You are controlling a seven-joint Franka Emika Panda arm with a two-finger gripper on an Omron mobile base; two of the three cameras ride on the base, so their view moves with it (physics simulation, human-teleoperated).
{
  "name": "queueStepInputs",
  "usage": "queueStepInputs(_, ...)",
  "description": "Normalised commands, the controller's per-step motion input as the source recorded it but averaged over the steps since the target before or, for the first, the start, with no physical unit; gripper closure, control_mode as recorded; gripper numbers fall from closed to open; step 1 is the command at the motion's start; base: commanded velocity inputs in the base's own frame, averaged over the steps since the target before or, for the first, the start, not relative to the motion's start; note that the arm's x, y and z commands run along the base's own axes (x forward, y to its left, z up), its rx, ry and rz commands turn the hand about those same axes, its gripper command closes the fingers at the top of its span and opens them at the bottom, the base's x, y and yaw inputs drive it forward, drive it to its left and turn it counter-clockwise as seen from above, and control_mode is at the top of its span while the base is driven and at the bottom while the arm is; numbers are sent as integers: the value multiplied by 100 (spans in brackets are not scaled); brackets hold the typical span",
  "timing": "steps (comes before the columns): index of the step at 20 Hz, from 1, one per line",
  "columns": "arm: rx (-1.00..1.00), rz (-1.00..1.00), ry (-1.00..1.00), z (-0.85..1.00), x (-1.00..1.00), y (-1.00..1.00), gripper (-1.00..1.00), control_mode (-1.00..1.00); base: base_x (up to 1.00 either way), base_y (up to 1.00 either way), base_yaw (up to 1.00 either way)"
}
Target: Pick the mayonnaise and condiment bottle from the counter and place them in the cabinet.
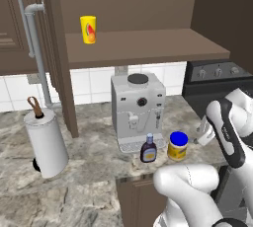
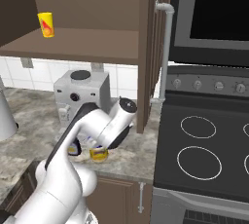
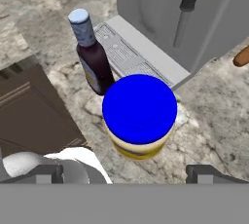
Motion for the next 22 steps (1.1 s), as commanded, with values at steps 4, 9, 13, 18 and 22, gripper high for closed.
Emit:
queueStepInputs(4, 2, 20, 0, -4, 7, -20, -100, -100, 0, 0, 0)
queueStepInputs(9, 3, 22, 0, -9, 2, -13, -100, -100, 0, 0, 0)
queueStepInputs(13, 0, 21, -3, -13, 0, -1, -100, -100, 0, 0, 0)
queueStepInputs(18, 0, 13, -7, -11, 0, 0, -100, -100, 0, 0, 0)
queueStepInputs(22, 0, 10, -6, -4, 0, 0, -100, -100, 0, 0, 0)
